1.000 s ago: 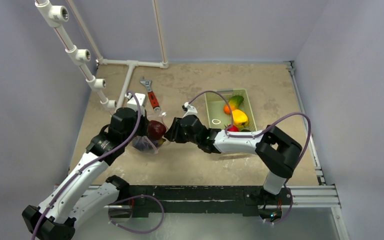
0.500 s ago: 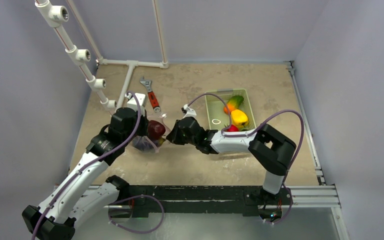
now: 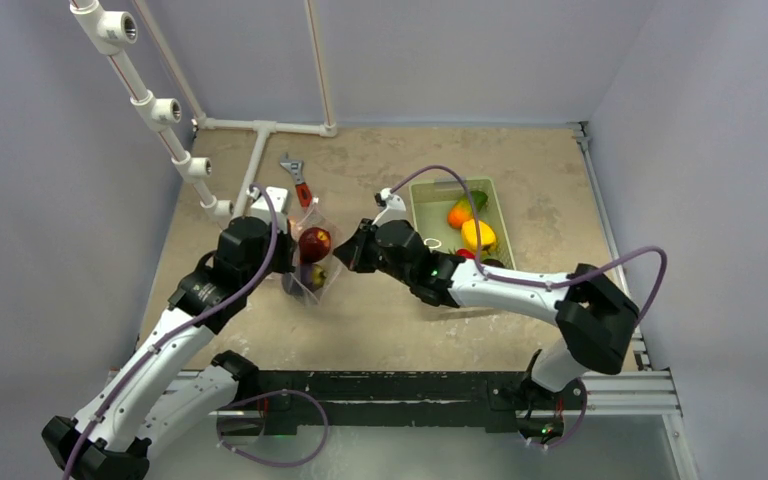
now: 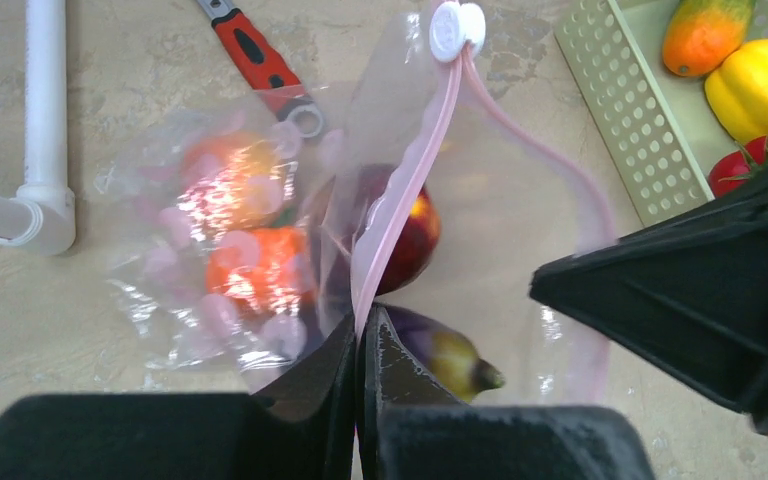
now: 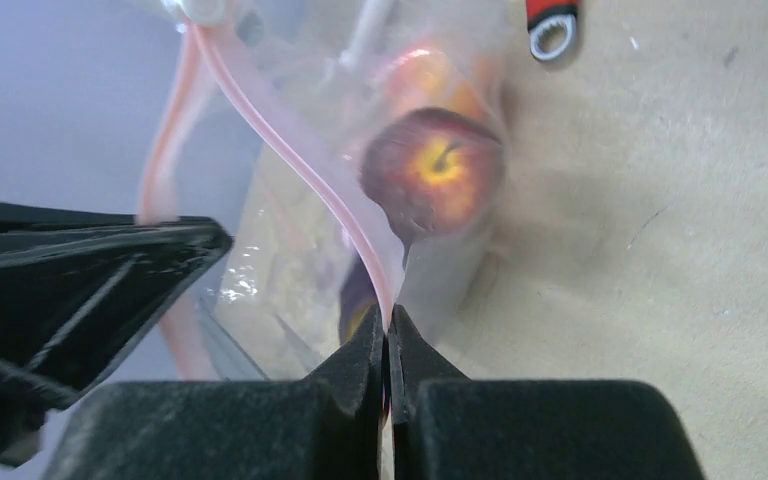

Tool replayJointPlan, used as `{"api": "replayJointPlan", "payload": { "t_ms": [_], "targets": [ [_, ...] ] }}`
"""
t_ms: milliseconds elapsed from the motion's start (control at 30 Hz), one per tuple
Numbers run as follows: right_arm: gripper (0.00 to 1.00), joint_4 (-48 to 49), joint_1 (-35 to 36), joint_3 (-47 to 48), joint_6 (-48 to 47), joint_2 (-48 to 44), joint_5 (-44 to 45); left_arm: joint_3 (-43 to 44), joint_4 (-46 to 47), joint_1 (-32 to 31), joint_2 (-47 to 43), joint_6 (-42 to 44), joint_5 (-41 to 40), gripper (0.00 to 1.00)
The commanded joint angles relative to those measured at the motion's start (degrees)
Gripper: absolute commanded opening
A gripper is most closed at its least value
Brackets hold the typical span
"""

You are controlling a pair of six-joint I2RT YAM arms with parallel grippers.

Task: Place the food in the zip-top bag and seal the zipper
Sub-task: Adjust the zipper food storage bag at the center of the board.

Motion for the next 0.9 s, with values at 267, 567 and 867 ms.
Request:
{"api": "replayJointPlan", "payload": {
  "t_ms": [267,567,867],
  "targets": [
    [0.00,-10.7,-0.2,7.8,-12.3,-9.9,4.8,16.3,-12.2,-0.2,0.0,0.6,-8.2,0.00],
    [0.00,-17.3,-0.2,15.7,-16.5,-14.2,6.5,31.9,-20.8,-0.2,1.9,2.1,-9.6,0.00],
    [0.00,-11.7,-0.2,8.8,-14.1,-9.3,1.7,13.6,-13.8,-0.2,-1.0,-2.7,-8.0,0.00]
  ]
}}
